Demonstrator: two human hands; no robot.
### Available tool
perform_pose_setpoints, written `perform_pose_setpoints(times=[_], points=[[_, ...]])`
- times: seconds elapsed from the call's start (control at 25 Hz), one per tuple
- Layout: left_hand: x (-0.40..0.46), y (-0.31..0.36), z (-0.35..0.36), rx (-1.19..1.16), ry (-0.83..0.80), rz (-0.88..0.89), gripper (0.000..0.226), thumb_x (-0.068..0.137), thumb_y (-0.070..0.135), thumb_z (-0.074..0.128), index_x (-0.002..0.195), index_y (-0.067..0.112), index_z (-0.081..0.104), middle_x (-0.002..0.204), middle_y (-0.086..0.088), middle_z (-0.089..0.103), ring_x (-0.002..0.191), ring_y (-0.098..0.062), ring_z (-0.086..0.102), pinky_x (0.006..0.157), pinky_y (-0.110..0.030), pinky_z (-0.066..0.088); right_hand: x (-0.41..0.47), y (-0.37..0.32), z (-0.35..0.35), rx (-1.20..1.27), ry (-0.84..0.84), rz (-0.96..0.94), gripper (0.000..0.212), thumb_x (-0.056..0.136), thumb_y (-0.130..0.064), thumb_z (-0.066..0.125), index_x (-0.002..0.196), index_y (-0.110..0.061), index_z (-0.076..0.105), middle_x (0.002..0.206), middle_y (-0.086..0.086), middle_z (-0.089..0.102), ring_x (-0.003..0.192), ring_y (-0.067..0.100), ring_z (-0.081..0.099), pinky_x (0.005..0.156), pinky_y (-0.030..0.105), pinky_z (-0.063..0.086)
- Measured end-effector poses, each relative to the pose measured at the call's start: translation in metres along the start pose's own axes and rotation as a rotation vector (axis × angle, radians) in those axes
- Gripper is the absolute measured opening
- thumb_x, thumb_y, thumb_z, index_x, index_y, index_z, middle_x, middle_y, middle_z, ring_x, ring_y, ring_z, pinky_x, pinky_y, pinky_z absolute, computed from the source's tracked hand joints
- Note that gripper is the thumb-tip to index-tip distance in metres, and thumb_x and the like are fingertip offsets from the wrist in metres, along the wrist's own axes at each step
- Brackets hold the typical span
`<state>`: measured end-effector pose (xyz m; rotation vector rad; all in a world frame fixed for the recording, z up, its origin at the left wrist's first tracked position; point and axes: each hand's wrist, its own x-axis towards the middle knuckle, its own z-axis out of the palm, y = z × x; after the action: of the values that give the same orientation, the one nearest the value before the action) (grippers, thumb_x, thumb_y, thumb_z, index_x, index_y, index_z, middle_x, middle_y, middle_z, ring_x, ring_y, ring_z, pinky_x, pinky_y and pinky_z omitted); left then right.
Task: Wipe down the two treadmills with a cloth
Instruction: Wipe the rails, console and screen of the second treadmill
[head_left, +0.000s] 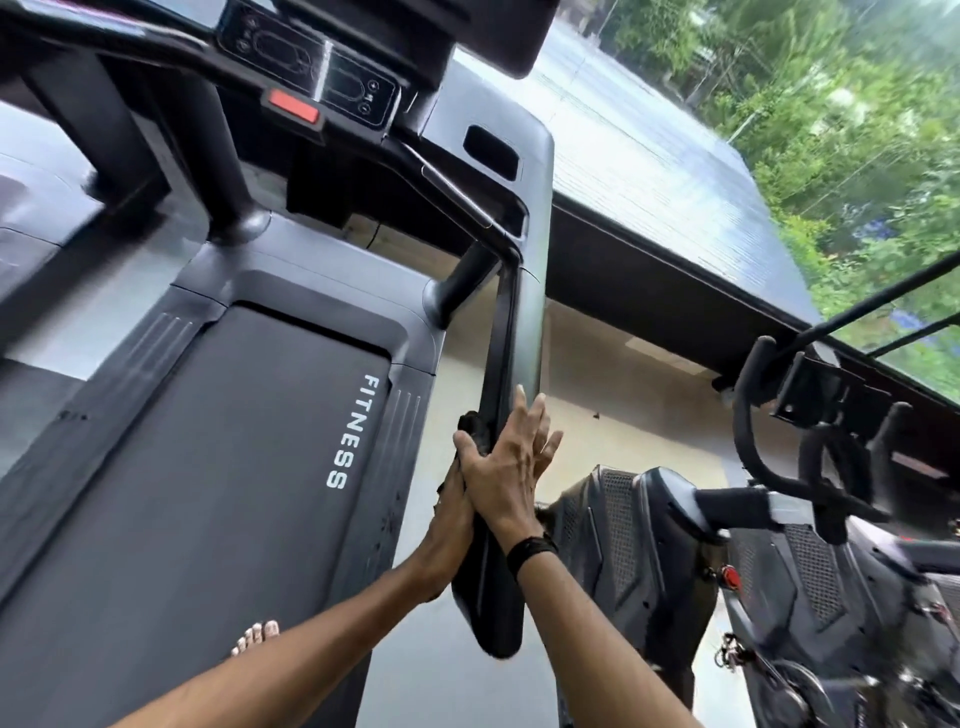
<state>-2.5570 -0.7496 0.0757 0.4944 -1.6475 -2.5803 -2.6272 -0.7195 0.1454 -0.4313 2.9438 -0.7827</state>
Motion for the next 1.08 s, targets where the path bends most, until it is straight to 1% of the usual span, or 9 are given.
perform_pose_setpoints(times=[0.2,0.28,0.52,0.6,0.72,0.84,0.92,1.0,1.08], points=[[-0.065,-0.002,0.020,0.076,0.071,0.096,0.057,0.090,0.048,0.045,0.143,0.030,0.034,0.141,0.014,0.048,0.128,0.011,0.045,0.103,-0.015,0.043,-0.076,0.021,-0.016,0.103,0.082,0.103,0.068,0.084,-0.046,0.068,0.140,-0.019,0.041,0.154,0.013,0.029,0.149,0.028,0.015,0.122,0.049,-0.001],[-0.081,0.000,0.025,0.177,0.092,0.127,0.069,0.084,0.048,0.056,0.147,0.036,0.031,0.146,0.011,0.045,0.133,0.004,0.044,0.110,-0.023,0.041,-0.098,0.030,-0.028,0.098,0.127,0.129,0.044,0.083,-0.050,0.068,0.116,-0.022,0.056,0.135,0.006,0.043,0.136,0.024,0.030,0.117,0.048,0.018],[-0.111,0.021,0.030,0.447,-0.026,0.099,0.108,0.070,0.042,0.070,0.156,0.032,0.006,0.148,0.009,0.025,0.133,-0.009,0.032,0.081,0.008,0.031,-0.129,0.039,-0.052,0.192,-0.066,0.136,0.022,0.095,-0.035,0.062,0.102,-0.015,0.059,0.111,0.005,0.058,0.112,0.023,0.053,0.095,0.037,0.040],[-0.110,0.032,0.022,0.484,-0.113,0.038,0.110,0.073,0.027,0.074,0.156,0.028,0.003,0.143,0.011,0.027,0.131,-0.009,0.033,0.081,0.005,0.034,-0.126,0.034,-0.058,0.218,-0.086,0.100,0.019,0.095,-0.027,0.062,0.099,-0.009,0.058,0.101,0.007,0.062,0.099,0.025,0.058,0.078,0.029,0.041],[-0.096,0.058,-0.002,0.606,-0.151,-0.009,0.117,0.053,0.045,0.072,0.155,0.029,0.016,0.148,0.005,0.035,0.134,-0.015,0.040,0.100,-0.018,0.039,-0.109,0.019,-0.074,0.216,-0.086,0.016,0.011,0.091,-0.017,0.067,0.092,-0.009,0.059,0.087,0.004,0.060,0.081,0.019,0.055,0.064,0.018,0.037],[-0.065,0.092,-0.016,0.697,-0.073,0.145,0.104,0.043,0.045,0.064,0.140,0.026,0.032,0.144,-0.003,0.034,0.135,-0.020,0.034,0.105,-0.029,0.036,-0.086,0.004,-0.097,0.242,-0.132,-0.072,0.016,0.084,-0.010,0.073,0.082,-0.016,0.059,0.072,-0.004,0.056,0.065,0.009,0.049,0.059,0.010,0.037],[-0.045,0.114,-0.018,0.862,-0.161,0.302,0.104,0.051,0.031,0.065,0.148,0.029,0.029,0.154,0.004,0.024,0.141,-0.010,0.016,0.113,-0.032,0.018,-0.072,0.002,-0.120,0.246,-0.221,-0.139,0.021,0.081,-0.007,0.076,0.077,-0.020,0.060,0.069,-0.001,0.059,0.062,0.007,0.050,0.061,0.015,0.042],[-0.023,0.133,-0.018,1.137,-0.307,0.428,0.087,0.061,0.027,0.063,0.145,0.032,0.041,0.138,0.009,0.043,0.137,-0.008,0.023,0.108,-0.030,0.010,-0.057,0.003,-0.148,0.270,-0.346,-0.177,0.022,0.079,-0.003,0.078,0.077,-0.018,0.063,0.073,0.005,0.063,0.064,0.010,0.055,0.063,0.026,0.049],[0.001,0.151,-0.010,1.237,-0.292,0.496,0.055,0.063,0.034,0.062,0.117,0.027,0.065,0.103,0.011,0.059,0.117,-0.020,0.049,0.094,-0.033,0.018,-0.035,0.006,-0.172,0.323,-0.305,-0.185,0.019,0.079,0.000,0.079,0.079,-0.013,0.065,0.076,0.005,0.065,0.067,0.009,0.058,0.065,0.029,0.049]])
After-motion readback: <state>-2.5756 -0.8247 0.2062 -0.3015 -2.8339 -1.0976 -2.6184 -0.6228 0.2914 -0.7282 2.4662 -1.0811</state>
